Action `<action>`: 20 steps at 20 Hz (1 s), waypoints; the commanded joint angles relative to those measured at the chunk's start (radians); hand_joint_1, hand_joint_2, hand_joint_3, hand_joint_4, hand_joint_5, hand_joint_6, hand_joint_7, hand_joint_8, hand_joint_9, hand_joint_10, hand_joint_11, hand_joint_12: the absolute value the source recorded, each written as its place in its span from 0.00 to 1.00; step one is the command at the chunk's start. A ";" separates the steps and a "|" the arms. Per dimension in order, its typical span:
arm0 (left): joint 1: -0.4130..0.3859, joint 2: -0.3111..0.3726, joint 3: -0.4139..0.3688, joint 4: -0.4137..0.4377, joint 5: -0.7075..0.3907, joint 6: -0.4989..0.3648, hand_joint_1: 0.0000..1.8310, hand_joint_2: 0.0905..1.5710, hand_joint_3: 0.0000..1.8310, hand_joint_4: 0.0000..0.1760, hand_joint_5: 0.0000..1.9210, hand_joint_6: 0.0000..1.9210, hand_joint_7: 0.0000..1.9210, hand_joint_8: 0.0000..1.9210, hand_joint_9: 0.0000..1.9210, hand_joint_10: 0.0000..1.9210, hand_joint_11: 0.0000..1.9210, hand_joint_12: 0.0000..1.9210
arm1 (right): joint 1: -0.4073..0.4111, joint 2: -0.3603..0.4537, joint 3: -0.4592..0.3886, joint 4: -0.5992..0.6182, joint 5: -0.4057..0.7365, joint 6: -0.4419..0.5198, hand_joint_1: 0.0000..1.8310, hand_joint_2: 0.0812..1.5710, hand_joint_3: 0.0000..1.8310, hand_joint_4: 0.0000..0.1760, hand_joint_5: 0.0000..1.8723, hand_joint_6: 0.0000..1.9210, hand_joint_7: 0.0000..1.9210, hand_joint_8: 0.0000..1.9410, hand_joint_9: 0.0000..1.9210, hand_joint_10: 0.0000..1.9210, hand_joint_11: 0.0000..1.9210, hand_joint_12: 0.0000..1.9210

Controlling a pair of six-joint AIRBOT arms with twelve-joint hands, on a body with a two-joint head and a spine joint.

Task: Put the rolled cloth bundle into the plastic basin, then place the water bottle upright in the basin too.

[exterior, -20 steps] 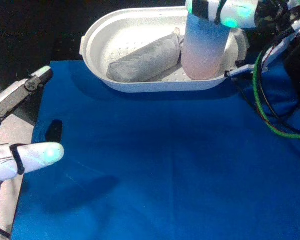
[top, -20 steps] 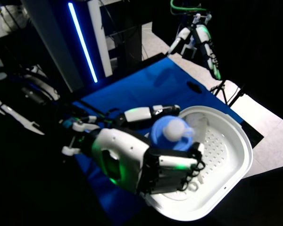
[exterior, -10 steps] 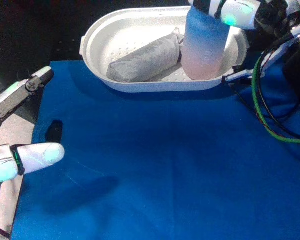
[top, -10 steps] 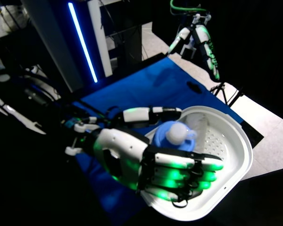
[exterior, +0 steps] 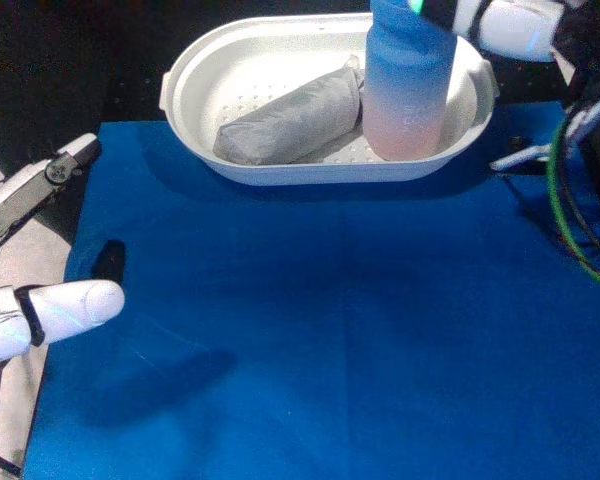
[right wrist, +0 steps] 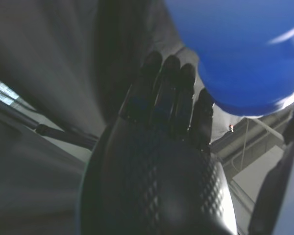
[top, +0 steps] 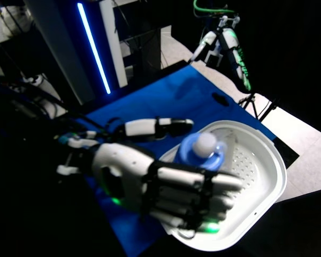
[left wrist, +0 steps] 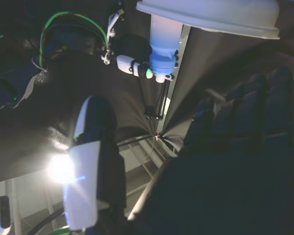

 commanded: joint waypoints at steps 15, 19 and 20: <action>0.176 0.121 -0.093 -0.158 -0.392 0.008 0.32 0.58 0.00 1.00 0.00 0.00 0.00 0.00 0.00 0.00 0.00 0.00 | -0.493 0.562 -0.658 0.110 0.540 -0.389 0.42 0.65 0.00 0.74 0.04 0.00 0.08 0.00 0.05 0.00 0.00 0.00; 0.224 0.145 -0.137 -0.179 -0.424 0.023 0.29 0.60 0.01 1.00 0.00 0.00 0.00 0.00 0.00 0.00 0.00 0.00 | -0.791 0.595 -0.795 0.270 0.768 -0.389 0.39 0.69 0.01 0.75 0.00 0.00 0.07 0.00 0.04 0.00 0.00 0.00; 0.224 0.145 -0.142 -0.179 -0.424 0.026 0.28 0.60 0.00 1.00 0.00 0.00 0.00 0.00 0.00 0.00 0.00 0.00 | -0.890 0.590 -0.830 0.335 0.846 -0.389 0.40 0.70 0.01 0.76 0.00 0.00 0.06 0.00 0.03 0.00 0.00 0.00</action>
